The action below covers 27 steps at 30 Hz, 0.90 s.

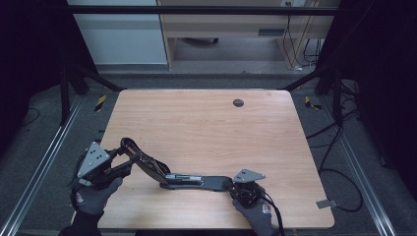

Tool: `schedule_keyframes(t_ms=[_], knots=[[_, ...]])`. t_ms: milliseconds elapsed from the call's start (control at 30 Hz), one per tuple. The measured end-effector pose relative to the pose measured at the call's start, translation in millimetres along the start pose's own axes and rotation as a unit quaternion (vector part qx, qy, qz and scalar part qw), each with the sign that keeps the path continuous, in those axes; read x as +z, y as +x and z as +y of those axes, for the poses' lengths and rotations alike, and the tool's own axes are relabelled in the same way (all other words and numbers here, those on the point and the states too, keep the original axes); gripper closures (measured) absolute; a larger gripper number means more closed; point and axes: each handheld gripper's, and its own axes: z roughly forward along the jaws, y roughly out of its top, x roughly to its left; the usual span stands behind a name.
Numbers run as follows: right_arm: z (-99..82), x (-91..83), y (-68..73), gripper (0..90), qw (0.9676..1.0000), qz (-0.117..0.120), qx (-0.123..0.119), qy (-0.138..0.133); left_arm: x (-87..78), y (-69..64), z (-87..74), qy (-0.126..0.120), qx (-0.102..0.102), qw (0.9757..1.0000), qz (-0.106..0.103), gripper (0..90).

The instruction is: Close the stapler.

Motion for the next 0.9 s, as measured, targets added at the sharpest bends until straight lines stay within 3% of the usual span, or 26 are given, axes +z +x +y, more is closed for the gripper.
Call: schedule_keyframes(t_ms=[267,867,900], knots=[[-0.6,-0.1,0.1,90.0,1.0,0.001,0.007,-0.002,5.0,-8.7,8.1,0.007,0.017,0.9998,-0.006,54.7],[-1.0,0.1,-0.1,90.0,0.9999,0.002,0.011,-0.004,15.7,-26.9,17.5,0.002,0.033,0.9994,-0.014,56.9],[-1.0,0.1,-0.2,90.0,0.9999,0.002,0.011,-0.004,15.7,-28.5,17.3,0.006,0.027,0.9995,-0.015,57.0]])
